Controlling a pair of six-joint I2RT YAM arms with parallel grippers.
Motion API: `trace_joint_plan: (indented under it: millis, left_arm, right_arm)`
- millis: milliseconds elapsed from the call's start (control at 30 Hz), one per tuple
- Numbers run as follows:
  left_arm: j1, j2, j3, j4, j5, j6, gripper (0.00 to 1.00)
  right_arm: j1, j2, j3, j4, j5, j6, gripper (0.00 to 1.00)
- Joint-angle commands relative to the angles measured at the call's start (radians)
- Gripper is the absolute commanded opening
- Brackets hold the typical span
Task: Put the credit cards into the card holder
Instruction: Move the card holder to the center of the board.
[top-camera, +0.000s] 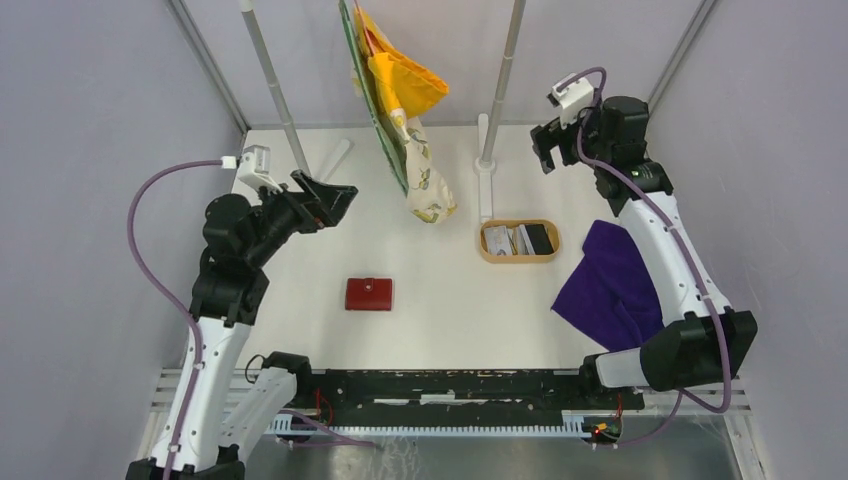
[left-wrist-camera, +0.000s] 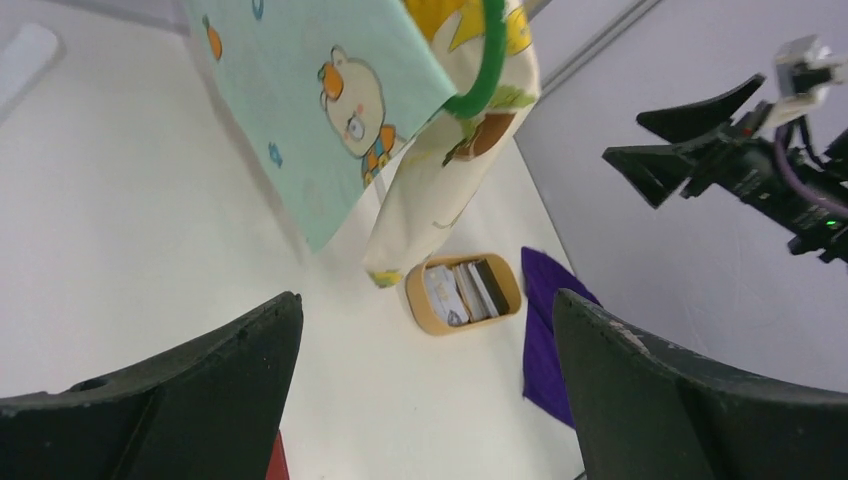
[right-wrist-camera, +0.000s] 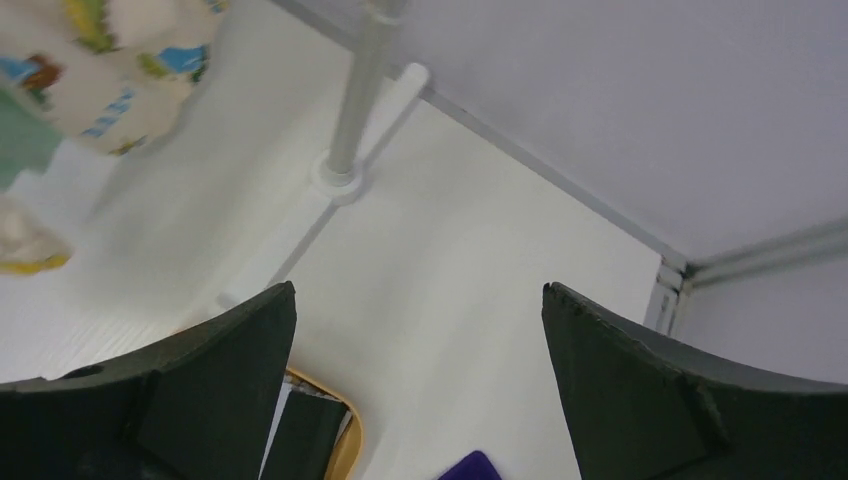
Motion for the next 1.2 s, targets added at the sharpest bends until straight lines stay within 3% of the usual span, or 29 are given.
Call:
trace_joint_plan:
  millis: [0, 33, 133, 200, 267, 333, 433, 600, 733, 1033, 1167]
  left_arm:
    - [-0.051, 0.062, -0.048, 0.049, 0.091, -0.026, 0.99]
    - [-0.116, 0.073, -0.050, 0.037, 0.038, 0.005, 0.99]
    - [-0.448, 0.139, -0.030, -0.017, -0.267, 0.122, 0.99]
    - [-0.630, 0.216, -0.016, -0.047, -0.460, 0.175, 0.99]
    - [-0.734, 0.259, -0.031, -0.039, -0.573, 0.206, 1.00]
    - [-0.756, 0.270, -0.083, -0.002, -0.600, 0.216, 1.00]
    - [-0.756, 0.270, -0.168, 0.021, -0.646, 0.171, 1.00]
    - [-0.744, 0.251, -0.251, -0.095, -0.763, -0.100, 0.98]
    - [-0.659, 0.214, -0.335, -0.118, -0.715, -0.245, 0.97]
    - [-0.328, 0.150, -0.424, -0.175, -0.534, -0.248, 0.87]
    - [-0.176, 0.159, -0.479, -0.111, -0.379, -0.196, 0.74]
  right_arm:
    - [0.005, -0.067, -0.044, -0.150, -0.406, -0.283, 0.98]
    - [0.005, -0.079, -0.080, -0.160, -0.496, -0.304, 0.98]
    - [0.006, -0.100, -0.177, -0.230, -0.715, -0.452, 0.98]
    - [0.005, -0.110, -0.239, -0.251, -0.762, -0.492, 0.98]
    - [0.004, -0.126, -0.289, -0.262, -0.762, -0.512, 0.98]
    - [0.004, -0.144, -0.343, -0.288, -0.752, -0.576, 0.98]
    - [0.002, -0.171, -0.418, -0.284, -0.745, -0.581, 0.98]
    - [-0.015, -0.217, -0.546, -0.187, -0.732, -0.496, 0.98]
    - [-0.024, -0.223, -0.626, -0.093, -0.735, -0.410, 0.98]
    - [-0.024, -0.180, -0.680, -0.019, -0.773, -0.342, 0.98]
    - [-0.023, -0.152, -0.684, -0.008, -0.783, -0.318, 0.98]
